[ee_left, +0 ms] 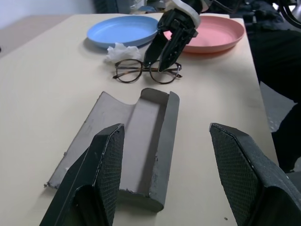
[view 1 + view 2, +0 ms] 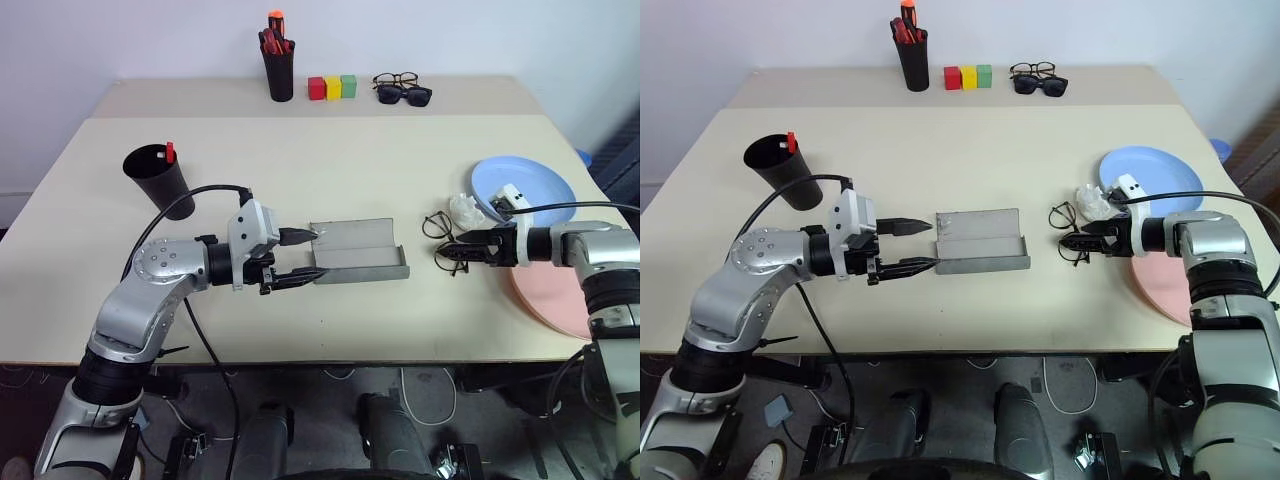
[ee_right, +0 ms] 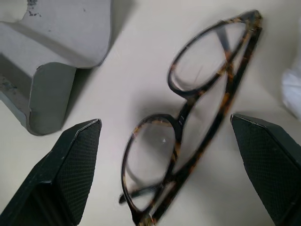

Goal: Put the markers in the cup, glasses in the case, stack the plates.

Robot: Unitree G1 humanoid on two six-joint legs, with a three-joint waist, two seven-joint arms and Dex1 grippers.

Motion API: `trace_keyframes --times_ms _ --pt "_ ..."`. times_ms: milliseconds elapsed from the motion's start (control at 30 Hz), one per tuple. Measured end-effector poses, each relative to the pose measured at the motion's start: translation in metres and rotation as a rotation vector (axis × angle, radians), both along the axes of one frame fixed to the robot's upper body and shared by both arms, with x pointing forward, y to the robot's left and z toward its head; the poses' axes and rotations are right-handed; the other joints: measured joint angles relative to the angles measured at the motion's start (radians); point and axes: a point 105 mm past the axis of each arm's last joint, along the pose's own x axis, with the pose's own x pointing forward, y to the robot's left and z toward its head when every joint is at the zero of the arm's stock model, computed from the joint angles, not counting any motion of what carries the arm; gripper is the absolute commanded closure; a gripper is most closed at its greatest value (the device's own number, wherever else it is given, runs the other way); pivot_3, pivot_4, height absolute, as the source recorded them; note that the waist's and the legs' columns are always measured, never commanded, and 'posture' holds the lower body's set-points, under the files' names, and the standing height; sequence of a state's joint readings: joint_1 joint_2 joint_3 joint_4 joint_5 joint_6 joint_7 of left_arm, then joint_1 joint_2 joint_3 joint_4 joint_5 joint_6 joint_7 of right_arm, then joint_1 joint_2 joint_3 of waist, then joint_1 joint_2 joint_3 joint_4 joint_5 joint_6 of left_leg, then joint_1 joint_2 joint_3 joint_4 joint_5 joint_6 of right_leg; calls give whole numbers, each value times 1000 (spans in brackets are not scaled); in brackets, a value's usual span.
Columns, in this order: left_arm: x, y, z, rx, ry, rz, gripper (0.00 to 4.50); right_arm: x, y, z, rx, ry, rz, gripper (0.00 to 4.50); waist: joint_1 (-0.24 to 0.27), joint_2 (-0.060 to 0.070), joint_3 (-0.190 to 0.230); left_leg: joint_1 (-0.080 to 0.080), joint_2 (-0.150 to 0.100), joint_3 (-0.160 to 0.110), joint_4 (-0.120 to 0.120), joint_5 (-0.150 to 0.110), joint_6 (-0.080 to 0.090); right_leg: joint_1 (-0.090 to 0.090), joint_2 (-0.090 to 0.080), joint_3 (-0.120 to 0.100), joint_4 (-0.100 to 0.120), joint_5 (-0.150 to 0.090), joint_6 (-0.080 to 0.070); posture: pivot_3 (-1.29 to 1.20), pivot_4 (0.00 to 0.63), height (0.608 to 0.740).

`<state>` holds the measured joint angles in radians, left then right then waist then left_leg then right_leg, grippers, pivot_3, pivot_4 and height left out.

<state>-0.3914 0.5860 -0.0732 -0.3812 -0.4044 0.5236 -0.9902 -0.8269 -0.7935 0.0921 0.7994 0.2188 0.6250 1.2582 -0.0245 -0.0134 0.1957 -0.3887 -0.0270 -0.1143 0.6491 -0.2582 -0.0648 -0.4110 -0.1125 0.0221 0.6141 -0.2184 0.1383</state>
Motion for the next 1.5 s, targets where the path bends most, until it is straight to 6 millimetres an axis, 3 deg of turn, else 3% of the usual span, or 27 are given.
trace_keyframes --times_ms 133,167,267,467,833,1000,1167,1300,1500 --pt "0 5 1 9 -8 30 1586 5 4 4 1 -16 13 0 1 0 0 0 0 0 0 0 0 0 0 0 0 0 0 0 150 740" --pt "-1 5 -1 8 -5 36 1554 7 7 5 6 -20 20 254 1 0 0 0 0 0 0 0 0 0 0 0 0 0 0 0 150 740" --pt "-1 5 -2 3 2 44 1545 8 7 3 3 -16 25 1304 2 0 0 0 0 0 0 0 0 0 0 0 0 0 0 0 150 740" --pt "-1 6 -2 -4 1 61 1545 10 10 1 2 -19 43 4486 2 0 0 0 0 0 0 0 0 0 0 0 0 0 0 0 150 740" --pt "1 9 -2 -4 -1 93 1545 15 19 13 22 -93 82 4486 0 0 0 2 0 0 0 0 -1 2 0 0 0 0 0 0 150 740" --pt "-1 13 -7 -31 21 112 1545 12 58 53 108 -276 256 4486 -20 1 0 2 0 0 -2 0 0 0 0 0 1 0 0 0 150 740" --pt "-17 32 -8 -75 54 115 1545 -15 104 72 157 -341 477 4486 -20 1 1 0 1 0 -2 0 0 -2 0 0 1 0 0 0 150 740" --pt "-29 45 -3 -117 108 104 1545 -28 135 78 174 -381 595 4486 -17 1 1 1 0 -1 0 0 -1 0 0 0 1 0 -1 0 150 740" --pt "-46 61 -5 -111 175 86 1545 -27 150 62 153 -399 625 4486 -18 2 1 1 1 0 0 0 -1 -1 0 0 1 -2 -4 0 150 740"
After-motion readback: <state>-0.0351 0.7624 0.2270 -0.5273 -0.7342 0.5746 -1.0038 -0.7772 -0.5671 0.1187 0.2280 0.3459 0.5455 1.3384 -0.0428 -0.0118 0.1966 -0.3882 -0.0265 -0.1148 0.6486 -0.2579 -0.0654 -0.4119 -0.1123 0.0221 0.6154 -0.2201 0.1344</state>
